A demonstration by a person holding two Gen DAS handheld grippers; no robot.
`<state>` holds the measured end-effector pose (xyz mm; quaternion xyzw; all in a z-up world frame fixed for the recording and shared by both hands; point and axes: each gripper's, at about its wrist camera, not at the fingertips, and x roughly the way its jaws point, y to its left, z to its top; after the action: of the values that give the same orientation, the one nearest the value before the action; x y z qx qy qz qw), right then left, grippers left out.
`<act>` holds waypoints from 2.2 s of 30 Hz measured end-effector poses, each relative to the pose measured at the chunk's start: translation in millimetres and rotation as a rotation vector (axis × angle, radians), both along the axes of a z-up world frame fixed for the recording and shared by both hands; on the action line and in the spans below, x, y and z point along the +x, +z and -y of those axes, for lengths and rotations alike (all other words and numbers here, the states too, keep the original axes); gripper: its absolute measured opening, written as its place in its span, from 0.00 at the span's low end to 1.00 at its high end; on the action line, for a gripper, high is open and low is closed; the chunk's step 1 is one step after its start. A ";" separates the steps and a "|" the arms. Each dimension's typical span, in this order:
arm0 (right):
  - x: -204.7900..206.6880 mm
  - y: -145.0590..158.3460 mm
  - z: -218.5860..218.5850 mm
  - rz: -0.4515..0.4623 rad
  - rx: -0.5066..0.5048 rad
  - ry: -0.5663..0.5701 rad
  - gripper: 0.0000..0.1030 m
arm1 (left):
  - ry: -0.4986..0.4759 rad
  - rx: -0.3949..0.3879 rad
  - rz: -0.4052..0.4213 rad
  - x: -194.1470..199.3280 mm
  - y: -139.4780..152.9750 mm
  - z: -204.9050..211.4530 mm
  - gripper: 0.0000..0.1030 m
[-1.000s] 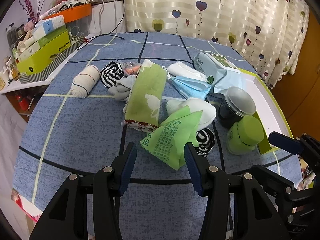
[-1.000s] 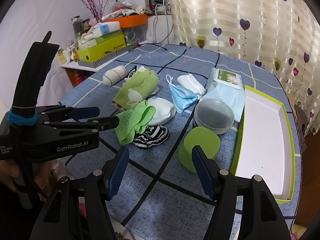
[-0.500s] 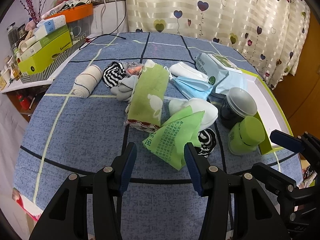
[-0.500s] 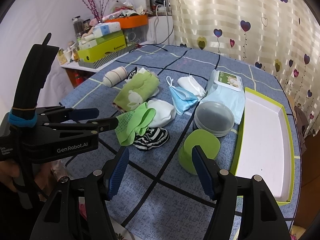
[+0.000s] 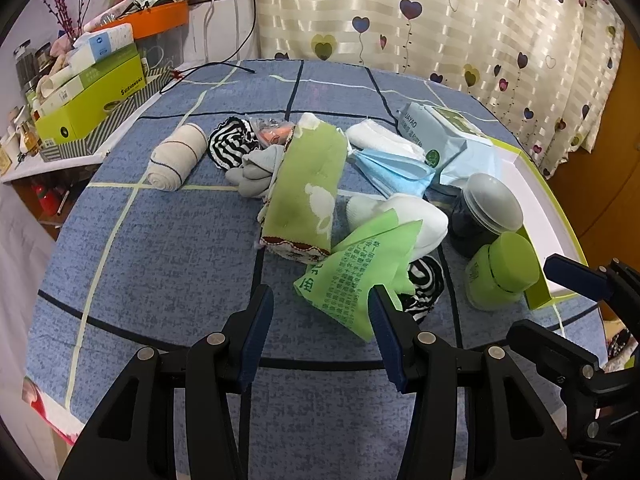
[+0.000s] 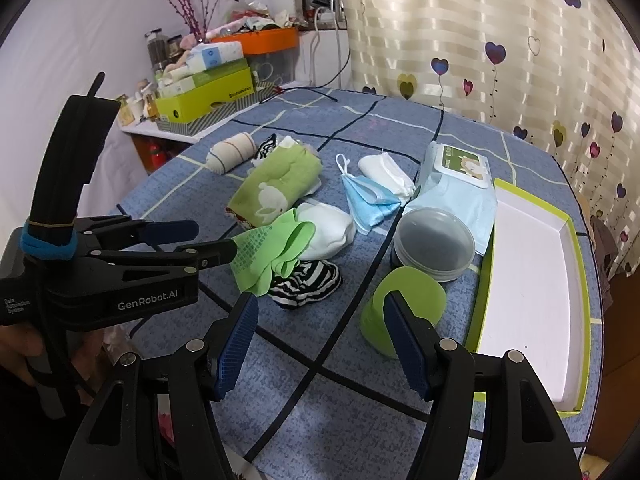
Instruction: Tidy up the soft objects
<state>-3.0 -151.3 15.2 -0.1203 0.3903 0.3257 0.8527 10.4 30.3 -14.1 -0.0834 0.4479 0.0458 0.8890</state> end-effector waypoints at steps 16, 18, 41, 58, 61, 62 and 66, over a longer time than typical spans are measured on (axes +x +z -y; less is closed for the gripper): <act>7.6 -3.4 -17.9 0.011 -0.013 0.030 0.64 | 0.015 -0.061 0.019 2.0 -2.4 -18.4 0.49; 8.0 -3.8 -19.7 0.011 -0.015 0.032 0.64 | 0.019 -0.076 0.020 1.9 -3.4 -22.2 0.49; 21.4 -18.0 -62.9 -0.022 -0.037 0.085 0.64 | 0.047 -0.147 0.061 -5.5 -8.3 -60.1 0.49; 46.5 -56.1 -108.8 -0.072 -0.096 0.102 0.21 | 0.084 -0.211 0.082 -4.1 -15.4 -90.5 0.49; 45.6 -54.4 -107.2 -0.070 -0.080 0.108 0.14 | 0.080 -0.217 0.076 -1.6 -17.9 -91.1 0.49; 44.3 -52.3 -105.7 -0.067 -0.071 0.110 0.13 | 0.078 -0.218 0.075 -0.9 -18.5 -90.9 0.49; 37.4 -36.5 -95.4 -0.048 -0.020 0.117 0.12 | 0.067 -0.224 0.079 0.9 -18.5 -89.4 0.49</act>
<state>34.4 -55.9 -21.3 -0.1438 0.4062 0.3738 0.8213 11.3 119.7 -32.5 -0.1990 0.4116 0.0219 0.8891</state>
